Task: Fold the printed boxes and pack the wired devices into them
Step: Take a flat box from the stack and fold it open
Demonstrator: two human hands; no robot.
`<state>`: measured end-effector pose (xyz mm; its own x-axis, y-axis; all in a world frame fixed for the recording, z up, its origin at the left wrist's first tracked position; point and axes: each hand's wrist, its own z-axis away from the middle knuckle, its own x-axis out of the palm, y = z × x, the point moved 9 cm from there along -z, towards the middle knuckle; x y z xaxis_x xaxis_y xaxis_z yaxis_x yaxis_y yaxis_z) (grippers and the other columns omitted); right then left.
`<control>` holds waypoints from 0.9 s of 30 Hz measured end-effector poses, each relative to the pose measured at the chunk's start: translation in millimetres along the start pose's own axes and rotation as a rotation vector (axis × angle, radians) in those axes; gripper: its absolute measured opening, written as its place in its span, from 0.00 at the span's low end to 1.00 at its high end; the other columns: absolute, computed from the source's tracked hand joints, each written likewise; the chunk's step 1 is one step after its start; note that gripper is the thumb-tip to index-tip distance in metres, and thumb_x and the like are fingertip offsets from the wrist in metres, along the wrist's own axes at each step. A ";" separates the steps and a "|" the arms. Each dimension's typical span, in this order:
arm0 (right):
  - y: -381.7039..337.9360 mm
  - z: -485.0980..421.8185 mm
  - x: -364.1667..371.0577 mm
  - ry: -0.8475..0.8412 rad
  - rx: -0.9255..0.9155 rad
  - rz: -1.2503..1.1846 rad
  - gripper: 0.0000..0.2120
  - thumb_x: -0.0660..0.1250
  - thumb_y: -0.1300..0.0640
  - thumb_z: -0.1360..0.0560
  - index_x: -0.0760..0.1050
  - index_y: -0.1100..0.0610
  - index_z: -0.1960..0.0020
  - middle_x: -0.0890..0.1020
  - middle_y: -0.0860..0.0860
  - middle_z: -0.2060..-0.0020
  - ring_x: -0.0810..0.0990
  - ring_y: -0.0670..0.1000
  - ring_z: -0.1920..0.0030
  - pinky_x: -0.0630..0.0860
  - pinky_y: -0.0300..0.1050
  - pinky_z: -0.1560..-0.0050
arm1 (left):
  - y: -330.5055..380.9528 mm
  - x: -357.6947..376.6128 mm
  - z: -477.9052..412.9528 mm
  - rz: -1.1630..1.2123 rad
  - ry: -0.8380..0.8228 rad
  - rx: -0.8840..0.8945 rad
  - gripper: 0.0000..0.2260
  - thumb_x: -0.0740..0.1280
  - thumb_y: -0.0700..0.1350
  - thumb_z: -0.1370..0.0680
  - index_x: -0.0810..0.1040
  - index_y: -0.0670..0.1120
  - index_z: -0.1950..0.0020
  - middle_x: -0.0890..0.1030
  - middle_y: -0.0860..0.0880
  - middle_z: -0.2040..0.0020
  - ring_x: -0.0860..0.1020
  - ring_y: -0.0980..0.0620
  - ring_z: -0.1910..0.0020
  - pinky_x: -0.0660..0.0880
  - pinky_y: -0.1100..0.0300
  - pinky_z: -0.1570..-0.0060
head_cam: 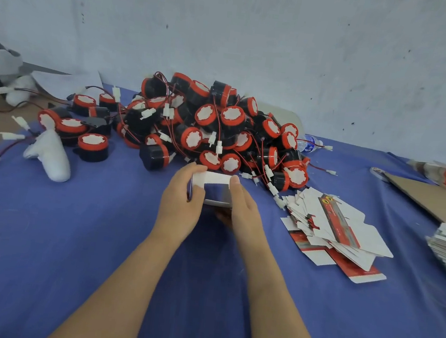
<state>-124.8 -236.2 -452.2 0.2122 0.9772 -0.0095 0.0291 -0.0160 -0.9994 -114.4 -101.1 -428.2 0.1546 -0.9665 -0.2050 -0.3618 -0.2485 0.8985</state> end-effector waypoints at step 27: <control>13.2 -7.5 -19.7 -0.127 0.062 -0.291 0.20 0.69 0.63 0.25 0.72 0.49 0.36 0.81 0.51 0.45 0.82 0.50 0.51 0.80 0.42 0.55 | 25.2 24.3 8.5 0.214 -0.325 0.051 0.17 0.65 0.51 0.21 0.69 0.64 0.34 0.67 0.59 0.29 0.65 0.67 0.32 0.66 0.73 0.38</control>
<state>-121.3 -257.3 -465.0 0.0795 0.9576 0.2768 0.0106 0.2768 -0.9609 -127.6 -131.4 -413.9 -0.2255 -0.9649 -0.1344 -0.4003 -0.0340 0.9157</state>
